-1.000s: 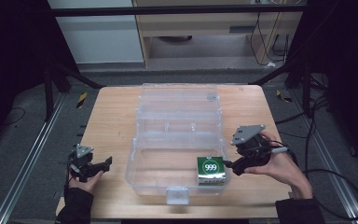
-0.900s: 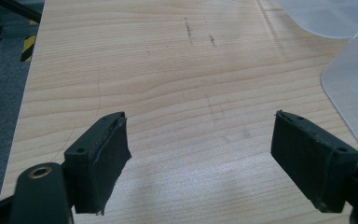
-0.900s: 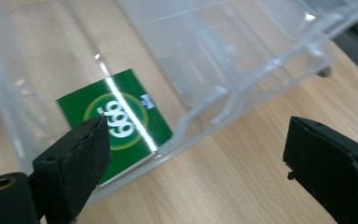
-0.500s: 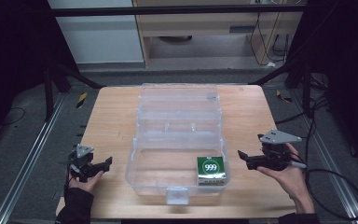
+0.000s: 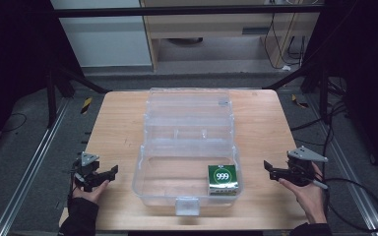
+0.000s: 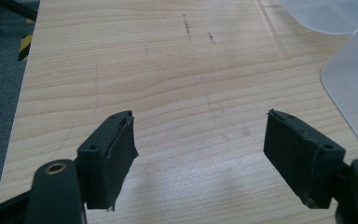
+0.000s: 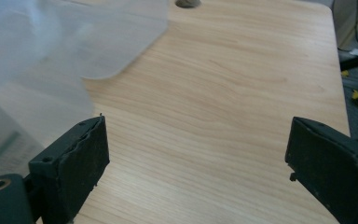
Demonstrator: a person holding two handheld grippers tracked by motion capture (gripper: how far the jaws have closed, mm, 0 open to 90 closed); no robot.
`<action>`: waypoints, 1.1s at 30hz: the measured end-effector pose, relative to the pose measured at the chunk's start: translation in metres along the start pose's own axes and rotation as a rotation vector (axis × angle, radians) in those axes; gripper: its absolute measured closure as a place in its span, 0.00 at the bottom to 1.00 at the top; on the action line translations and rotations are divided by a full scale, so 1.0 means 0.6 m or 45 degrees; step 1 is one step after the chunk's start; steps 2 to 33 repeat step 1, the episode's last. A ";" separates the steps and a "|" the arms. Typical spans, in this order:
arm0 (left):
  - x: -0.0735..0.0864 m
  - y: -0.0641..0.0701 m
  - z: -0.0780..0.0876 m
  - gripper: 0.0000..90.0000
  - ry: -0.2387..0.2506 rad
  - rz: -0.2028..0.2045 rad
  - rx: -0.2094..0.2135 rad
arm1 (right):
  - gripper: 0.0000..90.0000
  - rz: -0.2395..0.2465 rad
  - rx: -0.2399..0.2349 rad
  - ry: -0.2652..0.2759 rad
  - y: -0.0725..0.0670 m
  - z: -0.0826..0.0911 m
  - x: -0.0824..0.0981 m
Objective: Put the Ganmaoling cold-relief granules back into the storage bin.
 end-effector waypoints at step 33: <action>0.000 0.000 0.000 0.27 -0.001 -0.001 0.000 | 0.07 -0.012 0.014 -0.005 0.004 -0.002 0.006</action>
Point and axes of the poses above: each handheld gripper's, and its own axes: z roughly backward along the jaws, x roughly out of its underside, y roughly to its right, the point moved 3 cm from there along -z, roughly forward along the jaws, and after that the axes turned 4 degrees about x, right-handed, at the moved point
